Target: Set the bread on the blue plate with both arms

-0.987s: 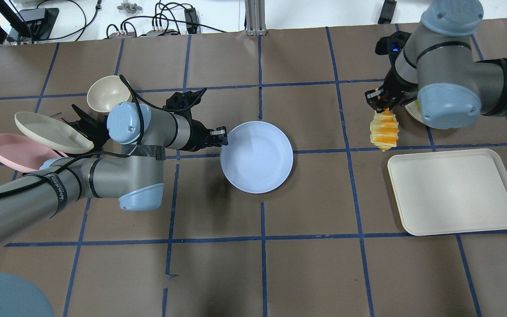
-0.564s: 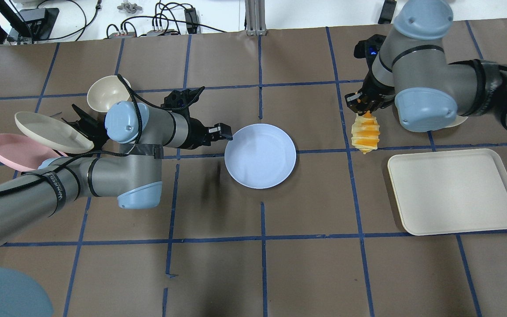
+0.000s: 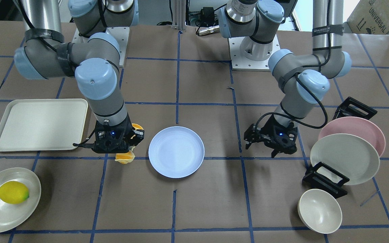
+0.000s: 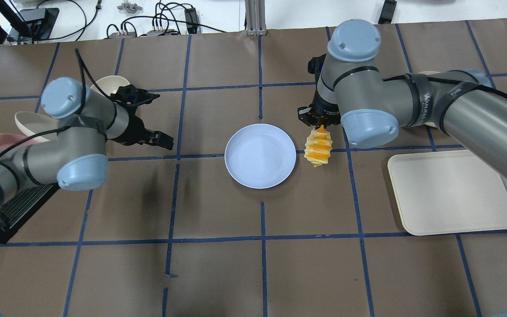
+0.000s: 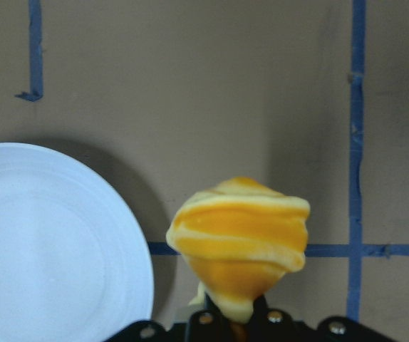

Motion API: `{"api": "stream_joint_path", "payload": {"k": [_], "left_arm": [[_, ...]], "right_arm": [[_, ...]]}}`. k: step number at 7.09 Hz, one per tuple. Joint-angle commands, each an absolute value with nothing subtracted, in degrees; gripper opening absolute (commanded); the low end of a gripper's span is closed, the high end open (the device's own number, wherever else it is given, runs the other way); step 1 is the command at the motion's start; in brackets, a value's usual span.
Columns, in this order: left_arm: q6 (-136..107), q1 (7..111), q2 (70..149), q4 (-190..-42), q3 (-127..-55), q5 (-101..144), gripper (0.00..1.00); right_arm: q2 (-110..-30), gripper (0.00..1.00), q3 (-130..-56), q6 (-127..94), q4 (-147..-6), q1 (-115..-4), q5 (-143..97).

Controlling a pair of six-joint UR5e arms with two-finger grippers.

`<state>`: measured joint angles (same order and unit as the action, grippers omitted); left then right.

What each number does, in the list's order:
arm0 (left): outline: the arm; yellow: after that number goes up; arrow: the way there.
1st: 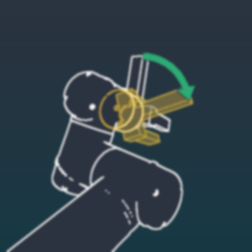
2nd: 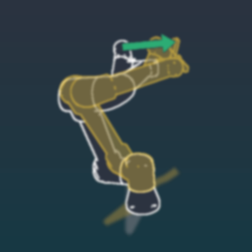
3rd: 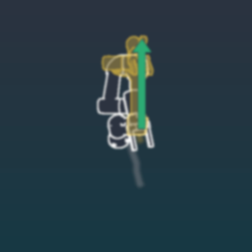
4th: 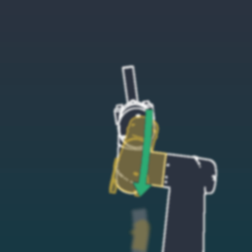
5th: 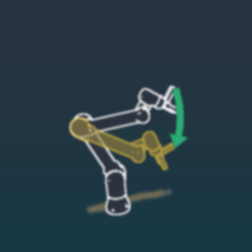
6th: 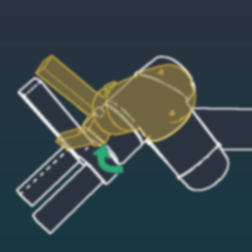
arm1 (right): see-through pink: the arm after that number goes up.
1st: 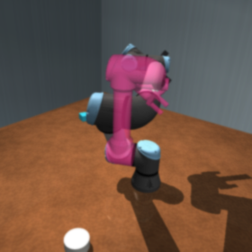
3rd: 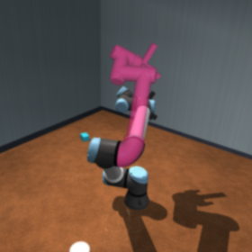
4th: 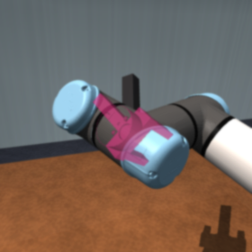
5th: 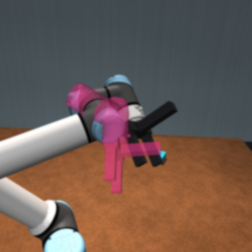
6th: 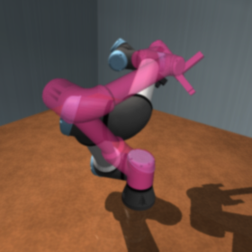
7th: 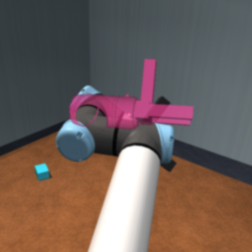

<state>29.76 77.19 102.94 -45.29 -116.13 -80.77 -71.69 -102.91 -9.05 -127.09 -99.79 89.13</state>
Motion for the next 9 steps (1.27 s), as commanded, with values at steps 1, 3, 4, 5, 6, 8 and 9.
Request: {"api": "stream_joint_path", "payload": {"k": [1, 3, 4, 5, 6, 8, 9], "left_arm": [[37.79, 69.98, 98.19, -70.29, -105.61, -89.35, 1.0], [37.88, 68.56, 94.33, -83.17, -96.9, -91.48, 1.0], [37.27, 68.82, 92.04, -88.63, -93.9, -91.06, 1.0], [36.74, 69.34, 90.37, -89.03, -93.52, -88.1, 1.0], [32.39, 69.95, 90.0, -89.29, -94.73, -83.8, 1.0], [26.3, 77.65, 90.09, -88.25, -95.63, -83.84, 1.0], [23.32, 79.7, 90.09, -86.42, -96.58, -83.85, 1.0]], "right_arm": [[-68.83, 0.08, -102.48, -14.64, -129.72, -104.22, 88.86], [-64.36, 0.08, -97.67, -16.78, -129.82, -108.35, 89.65], [-62.77, 0.08, -96.78, -17.31, -129.9, -110.02, 89.74], [-62.14, 0.08, -96.85, -17.31, -129.9, -110.39, 89.65], [-61.18, 0.08, -96.94, -17.23, -129.82, -110.48, 89.65], [-61.0, 0.15, -97.38, -17.23, -129.38, -110.48, 89.47], [-60.91, 0.98, -97.38, -17.14, -129.72, -110.57, 89.39]]}}
